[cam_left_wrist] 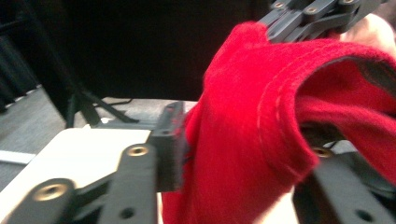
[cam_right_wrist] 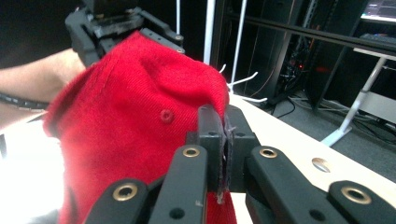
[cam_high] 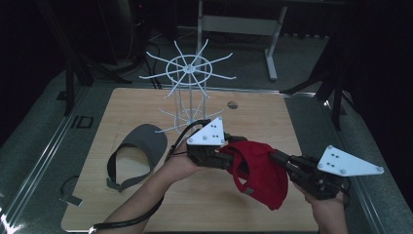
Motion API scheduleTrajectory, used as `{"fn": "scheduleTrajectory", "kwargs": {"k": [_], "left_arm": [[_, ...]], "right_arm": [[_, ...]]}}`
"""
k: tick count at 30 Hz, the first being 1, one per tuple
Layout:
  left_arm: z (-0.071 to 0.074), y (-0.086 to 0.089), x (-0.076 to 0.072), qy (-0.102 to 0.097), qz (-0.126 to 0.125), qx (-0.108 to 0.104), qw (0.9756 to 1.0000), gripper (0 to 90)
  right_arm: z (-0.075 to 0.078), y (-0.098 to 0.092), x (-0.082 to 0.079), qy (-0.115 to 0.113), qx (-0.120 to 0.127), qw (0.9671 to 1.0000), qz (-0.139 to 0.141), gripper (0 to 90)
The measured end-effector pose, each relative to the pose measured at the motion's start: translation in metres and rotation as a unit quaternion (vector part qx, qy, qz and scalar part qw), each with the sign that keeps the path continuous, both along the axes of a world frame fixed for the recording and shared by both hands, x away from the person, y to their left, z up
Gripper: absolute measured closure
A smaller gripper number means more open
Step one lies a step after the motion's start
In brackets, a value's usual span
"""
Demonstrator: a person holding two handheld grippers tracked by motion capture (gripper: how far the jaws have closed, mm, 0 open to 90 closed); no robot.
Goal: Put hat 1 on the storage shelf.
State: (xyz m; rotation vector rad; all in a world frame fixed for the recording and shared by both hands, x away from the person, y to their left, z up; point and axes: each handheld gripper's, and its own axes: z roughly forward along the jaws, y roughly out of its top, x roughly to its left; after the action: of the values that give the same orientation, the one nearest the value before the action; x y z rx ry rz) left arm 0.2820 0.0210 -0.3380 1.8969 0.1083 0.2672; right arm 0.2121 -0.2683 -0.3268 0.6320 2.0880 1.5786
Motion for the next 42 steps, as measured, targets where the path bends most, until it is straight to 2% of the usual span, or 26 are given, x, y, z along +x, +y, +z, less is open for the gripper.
{"fn": "scheduleTrajectory", "kwargs": {"k": [3,8,11,16,18,19,22,24,30,31,32,36,38,39,41,42], "left_arm": [[-0.001,0.004,0.000,0.003,0.009,-0.003,0.9999,50.3],[-0.005,0.007,-0.002,-0.004,0.022,-0.002,0.9997,47.8],[-0.007,0.008,-0.002,0.000,0.024,-0.006,0.9997,46.1],[-0.012,0.017,-0.004,0.001,0.048,-0.015,0.9987,41.2],[-0.012,0.017,-0.004,0.001,0.048,-0.015,0.9987,40.5],[-0.016,0.025,-0.006,0.001,0.069,-0.017,0.9975,39.8],[-0.021,0.032,-0.008,0.012,0.081,-0.024,0.9963,38.0],[-0.024,0.035,-0.011,0.011,0.088,-0.027,0.9957,37.9],[-0.031,0.042,-0.019,0.013,0.088,-0.034,0.9954,37.9],[-0.034,0.044,-0.024,0.009,0.090,-0.029,0.9955,36.8],[-0.039,0.046,-0.027,0.015,0.089,-0.032,0.9954,35.7],[-0.048,0.048,-0.032,0.022,0.089,-0.034,0.9952,28.1],[-0.058,0.049,-0.036,0.026,0.090,-0.033,0.9950,23.9],[-0.058,0.049,-0.036,0.026,0.090,-0.033,0.9950,22.9],[-0.070,0.050,-0.040,0.033,0.095,-0.037,0.9942,15.4],[-0.070,0.050,-0.040,0.033,0.095,-0.037,0.9942,15.2]], "right_arm": [[0.003,-0.006,0.001,-0.002,0.008,0.9999,-0.009,87.8],[0.006,-0.013,0.005,-0.007,0.020,0.9997,-0.013,87.8],[0.006,-0.014,0.007,-0.007,0.019,0.9996,-0.020,87.8],[0.009,-0.017,0.007,-0.013,0.021,0.9992,-0.031,87.9],[0.009,-0.018,0.007,-0.013,0.020,0.9992,-0.033,87.9],[0.012,-0.021,0.006,-0.018,0.024,0.9988,-0.038,87.9],[0.017,-0.025,0.005,-0.023,0.030,0.9983,-0.044,87.9],[0.021,-0.025,0.006,-0.027,0.029,0.9980,-0.050,87.9],[0.026,-0.027,0.009,-0.031,0.031,0.9971,-0.062,87.8],[0.031,-0.028,0.011,-0.035,0.034,0.9963,-0.071,87.8],[0.033,-0.028,0.012,-0.036,0.033,0.9959,-0.076,87.8],[0.040,-0.027,0.016,-0.044,0.034,0.9945,-0.088,87.8],[0.044,-0.027,0.018,-0.045,0.038,0.9943,-0.089,87.8],[0.044,-0.027,0.018,-0.045,0.038,0.9943,-0.089,87.8],[0.049,-0.026,0.023,-0.047,0.042,0.9936,-0.093,87.8],[0.051,-0.026,0.025,-0.048,0.041,0.9935,-0.095,87.8]]}}
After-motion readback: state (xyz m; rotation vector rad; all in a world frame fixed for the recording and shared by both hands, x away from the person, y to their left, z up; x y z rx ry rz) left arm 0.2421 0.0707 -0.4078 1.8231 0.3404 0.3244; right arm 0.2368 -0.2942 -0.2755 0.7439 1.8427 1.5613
